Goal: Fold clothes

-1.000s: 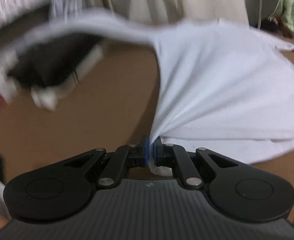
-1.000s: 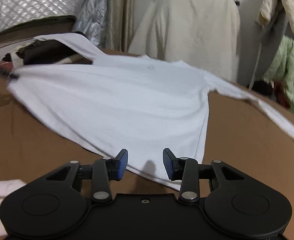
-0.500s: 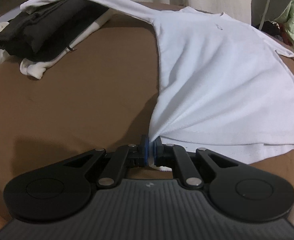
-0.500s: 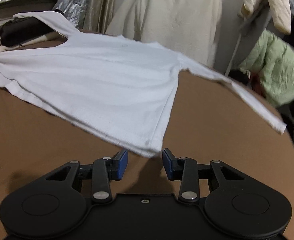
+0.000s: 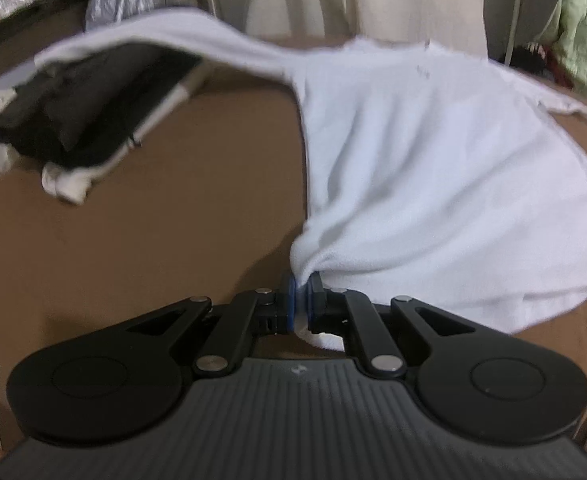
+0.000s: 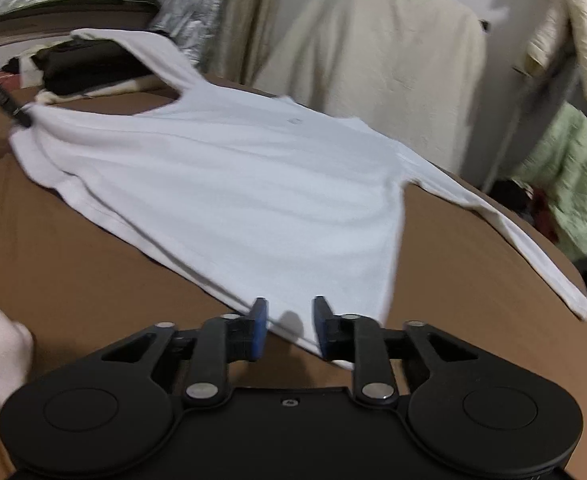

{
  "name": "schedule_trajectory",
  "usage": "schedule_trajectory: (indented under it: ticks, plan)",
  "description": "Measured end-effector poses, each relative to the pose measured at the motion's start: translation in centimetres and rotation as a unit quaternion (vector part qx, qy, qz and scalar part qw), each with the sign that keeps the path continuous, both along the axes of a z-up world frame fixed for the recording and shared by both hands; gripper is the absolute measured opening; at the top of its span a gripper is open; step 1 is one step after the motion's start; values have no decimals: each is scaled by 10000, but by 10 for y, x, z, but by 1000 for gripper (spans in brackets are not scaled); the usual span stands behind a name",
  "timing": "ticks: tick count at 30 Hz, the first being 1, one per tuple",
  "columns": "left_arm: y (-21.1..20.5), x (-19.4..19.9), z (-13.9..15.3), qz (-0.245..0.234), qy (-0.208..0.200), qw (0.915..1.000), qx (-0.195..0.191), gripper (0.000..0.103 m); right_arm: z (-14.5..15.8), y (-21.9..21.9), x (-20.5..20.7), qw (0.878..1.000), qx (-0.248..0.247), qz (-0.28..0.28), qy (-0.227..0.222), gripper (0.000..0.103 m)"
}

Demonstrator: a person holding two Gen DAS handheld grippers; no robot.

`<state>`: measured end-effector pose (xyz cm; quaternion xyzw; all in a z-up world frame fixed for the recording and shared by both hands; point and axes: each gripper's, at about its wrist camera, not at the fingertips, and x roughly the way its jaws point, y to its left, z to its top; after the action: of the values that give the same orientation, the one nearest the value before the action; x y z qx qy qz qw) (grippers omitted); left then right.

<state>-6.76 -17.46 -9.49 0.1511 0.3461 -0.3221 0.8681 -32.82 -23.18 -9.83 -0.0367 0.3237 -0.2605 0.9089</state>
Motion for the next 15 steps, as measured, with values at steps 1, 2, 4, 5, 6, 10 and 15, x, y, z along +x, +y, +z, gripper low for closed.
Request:
schedule_trajectory:
  ticks: [1,2,4,5,6,10,15]
  plan:
    - [1,0,5,-48,-105,9999,-84,5,1,3,10,10000,31,-15,41,48]
    - [1,0,11,-92,-199,9996,-154,5,3,5,21,9999,66,-18,77,48]
    - [1,1,21,-171,-267,9988,-364,5,11,12,43,9995,225,236,31,48]
    - [2,1,23,-159,-228,9986,-457,5,15,17,52,9986,279,444,-69,49]
    - [3,2,25,-147,-188,9982,-550,5,19,21,61,9975,313,618,-149,53]
    - [6,2,25,-74,-91,9973,-726,5,25,32,99,9921,353,1176,-266,57]
    - [16,1,27,-17,68,9947,-1030,5,11,36,135,9850,677,1590,0,58]
